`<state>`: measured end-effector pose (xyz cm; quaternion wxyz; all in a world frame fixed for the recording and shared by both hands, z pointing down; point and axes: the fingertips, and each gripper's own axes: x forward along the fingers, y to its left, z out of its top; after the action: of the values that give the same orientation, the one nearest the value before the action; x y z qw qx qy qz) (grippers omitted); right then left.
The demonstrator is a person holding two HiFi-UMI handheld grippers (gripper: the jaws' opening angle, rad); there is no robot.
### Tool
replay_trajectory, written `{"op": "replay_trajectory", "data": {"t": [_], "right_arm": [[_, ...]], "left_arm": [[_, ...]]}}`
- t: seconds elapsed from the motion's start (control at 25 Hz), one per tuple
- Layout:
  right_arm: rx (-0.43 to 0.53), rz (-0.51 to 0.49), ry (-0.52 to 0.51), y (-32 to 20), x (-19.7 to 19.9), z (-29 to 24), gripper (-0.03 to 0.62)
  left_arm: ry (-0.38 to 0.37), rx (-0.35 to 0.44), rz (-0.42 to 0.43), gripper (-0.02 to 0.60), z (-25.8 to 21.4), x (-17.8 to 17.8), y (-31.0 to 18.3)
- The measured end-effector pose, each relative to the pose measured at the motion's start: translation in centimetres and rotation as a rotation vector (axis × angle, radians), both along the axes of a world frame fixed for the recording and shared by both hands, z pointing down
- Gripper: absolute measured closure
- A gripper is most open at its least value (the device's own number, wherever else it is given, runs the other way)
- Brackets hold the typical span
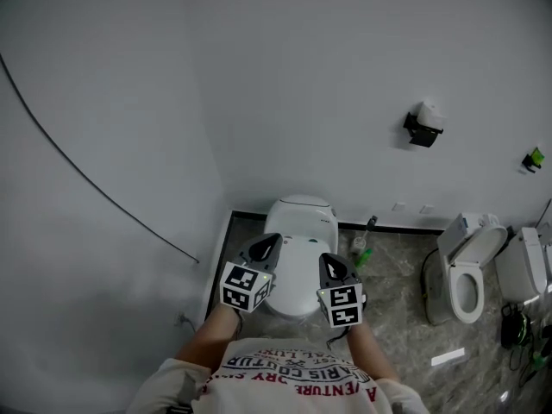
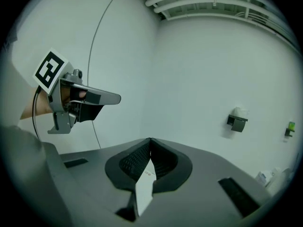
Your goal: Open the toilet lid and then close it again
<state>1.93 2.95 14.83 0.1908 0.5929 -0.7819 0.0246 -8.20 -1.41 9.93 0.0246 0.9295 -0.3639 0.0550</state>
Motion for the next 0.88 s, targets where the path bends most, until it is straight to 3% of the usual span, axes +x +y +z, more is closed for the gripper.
{"op": "replay_trajectory", "data": {"t": [0.24, 0.36, 0.52, 0.88], "right_arm": [[0.021, 0.068, -0.148, -0.8, 0.5, -1.2, 0.579], [0.055, 0.088, -0.144, -1.6, 0.9, -2.1, 0.579], [0.070, 0.102, -0.138, -2.7, 0.5, -2.9, 0.579], [0.030, 0.102, -0.138, -4.2, -0.2, -1.2, 0.579]], "left_arm": [[0.079, -0.011, -0.053, 0.574, -1.9, -1.5, -0.9], [0.095, 0.008, -0.103, 0.575, -2.7, -2.2, -1.9], [0.114, -0.032, -0.145, 0.574, -2.2, -3.3, -3.5], [0.080, -0.052, -0.140, 0.574, -0.8, -3.0, -5.2]]}}
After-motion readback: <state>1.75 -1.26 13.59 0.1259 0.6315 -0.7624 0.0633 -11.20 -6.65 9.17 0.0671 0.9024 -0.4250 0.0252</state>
